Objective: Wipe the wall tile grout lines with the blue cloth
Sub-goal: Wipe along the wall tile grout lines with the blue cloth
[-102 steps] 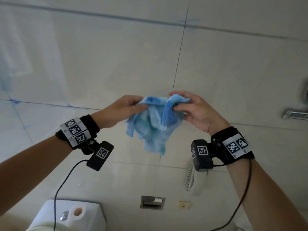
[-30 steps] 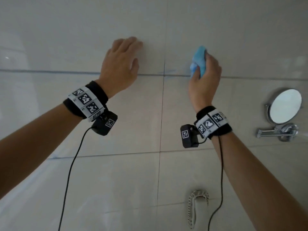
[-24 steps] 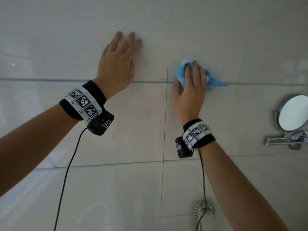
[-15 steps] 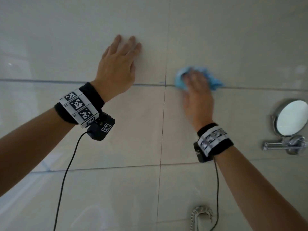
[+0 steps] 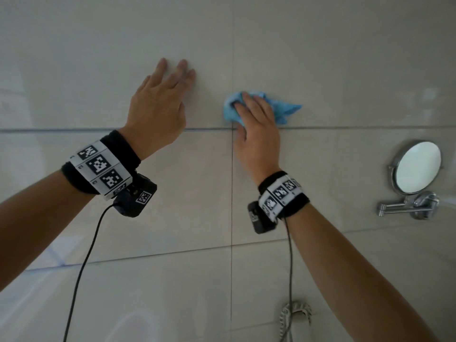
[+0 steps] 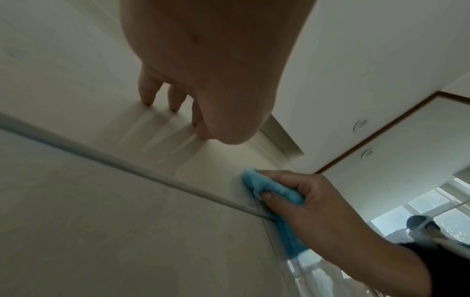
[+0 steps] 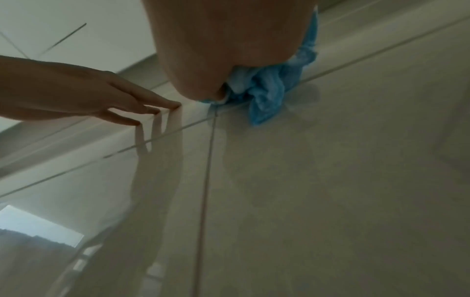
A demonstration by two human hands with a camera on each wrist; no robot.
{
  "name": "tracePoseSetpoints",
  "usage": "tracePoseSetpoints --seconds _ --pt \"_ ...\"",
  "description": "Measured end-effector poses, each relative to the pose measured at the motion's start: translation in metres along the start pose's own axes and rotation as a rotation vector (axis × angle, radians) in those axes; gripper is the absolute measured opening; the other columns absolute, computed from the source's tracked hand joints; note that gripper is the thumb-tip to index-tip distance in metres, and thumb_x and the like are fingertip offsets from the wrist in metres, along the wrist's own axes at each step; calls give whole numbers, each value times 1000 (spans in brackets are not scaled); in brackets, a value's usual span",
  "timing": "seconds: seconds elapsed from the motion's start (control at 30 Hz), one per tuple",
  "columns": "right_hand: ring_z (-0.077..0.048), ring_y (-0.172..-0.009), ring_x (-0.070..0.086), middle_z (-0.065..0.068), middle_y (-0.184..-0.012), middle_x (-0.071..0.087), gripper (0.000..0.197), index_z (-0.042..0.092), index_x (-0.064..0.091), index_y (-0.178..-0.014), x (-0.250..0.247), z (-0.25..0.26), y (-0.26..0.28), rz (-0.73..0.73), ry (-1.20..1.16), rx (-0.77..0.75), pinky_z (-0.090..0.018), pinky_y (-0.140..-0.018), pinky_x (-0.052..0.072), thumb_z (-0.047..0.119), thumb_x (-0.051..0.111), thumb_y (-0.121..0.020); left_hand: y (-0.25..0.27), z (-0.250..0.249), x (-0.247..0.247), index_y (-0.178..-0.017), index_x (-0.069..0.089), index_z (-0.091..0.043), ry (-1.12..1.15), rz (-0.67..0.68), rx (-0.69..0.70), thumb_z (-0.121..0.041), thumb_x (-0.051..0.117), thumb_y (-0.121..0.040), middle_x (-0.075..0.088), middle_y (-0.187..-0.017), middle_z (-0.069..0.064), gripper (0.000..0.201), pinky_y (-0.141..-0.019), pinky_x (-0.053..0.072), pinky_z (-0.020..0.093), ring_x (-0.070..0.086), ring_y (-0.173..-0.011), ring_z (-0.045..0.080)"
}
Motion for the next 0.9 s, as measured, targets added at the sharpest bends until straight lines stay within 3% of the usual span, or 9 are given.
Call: tracePoseSetpoints --seconds 0.1,0.2,0.27,0.33,0.5,0.57,0.7,0.77,0.9 --pt "-36 -138 49 -13 -146 59 42 2 68 -130 13 18 -1 -52 -40 75 -49 -120 35 0 55 -90 1 2 -4 -160 38 -11 1 -7 41 -12 27 -92 34 -168 10 69 -119 36 57 27 -154 46" --pt "-36 -140 48 -12 -148 58 40 2 67 -131 20 34 44 28 -65 -25 -43 -125 26 -1 56 -92 4 4 -7 -163 33 -14 4 25 20 1 40 -95 28 -171 6 70 -120 33 52 21 -157 41" --pt "-35 -140 49 -10 -149 58 40 4 67 -131 19 41 80 131 -22 -137 -45 -123 31 -3 60 -92 5 7 -8 -164 31 -15 0 71 37 2 40 -95 26 -172 6 72 -121 31 51 21 -158 39" --pt "-32 -137 51 -8 -147 59 43 7 67 -131 11 29 82 189 26 -196 -48 -116 40 -4 61 -90 6 12 -10 -163 32 -14 -6 99 67 -1 37 -94 26 -171 6 71 -122 31 53 22 -158 37" --pt "-39 -131 50 -14 -137 62 39 4 68 -126 -21 -32 0 -67 41 231 -48 -120 33 6 51 -91 19 27 -20 -161 34 -12 -6 115 -27 0 40 -96 23 -172 9 67 -122 32 56 22 -158 35" --pt "-39 -128 51 -14 -134 62 36 4 68 -123 -16 -24 -8 -81 40 277 -47 -119 34 7 53 -90 23 31 -22 -160 34 -13 -5 99 -48 1 40 -95 23 -172 10 67 -120 35 57 21 -158 35" --pt "-40 -124 52 -17 -131 62 41 2 65 -124 19 47 43 144 15 -60 -50 -110 42 0 61 -83 24 35 -21 -162 34 -16 15 95 -57 2 40 -94 24 -172 5 71 -119 37 57 22 -158 32" --pt "-35 -126 51 -12 -134 62 40 4 66 -124 23 51 64 231 30 -167 -47 -106 46 0 64 -85 25 36 -22 -162 34 -16 10 99 -57 3 40 -94 24 -172 5 71 -119 37 56 23 -158 32" --pt "-30 -124 43 -9 -134 61 36 7 66 -123 2 9 42 84 64 40 -45 -106 46 5 57 -89 33 40 -18 -163 32 -18 -15 108 -53 1 39 -96 24 -173 3 70 -120 36 54 24 -158 29"
Point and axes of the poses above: each hand's wrist, its own y-axis away from the middle knuckle, its own x-axis out of the palm, z = x × y, the point moved 4 cm from there along -y, towards the middle knuckle
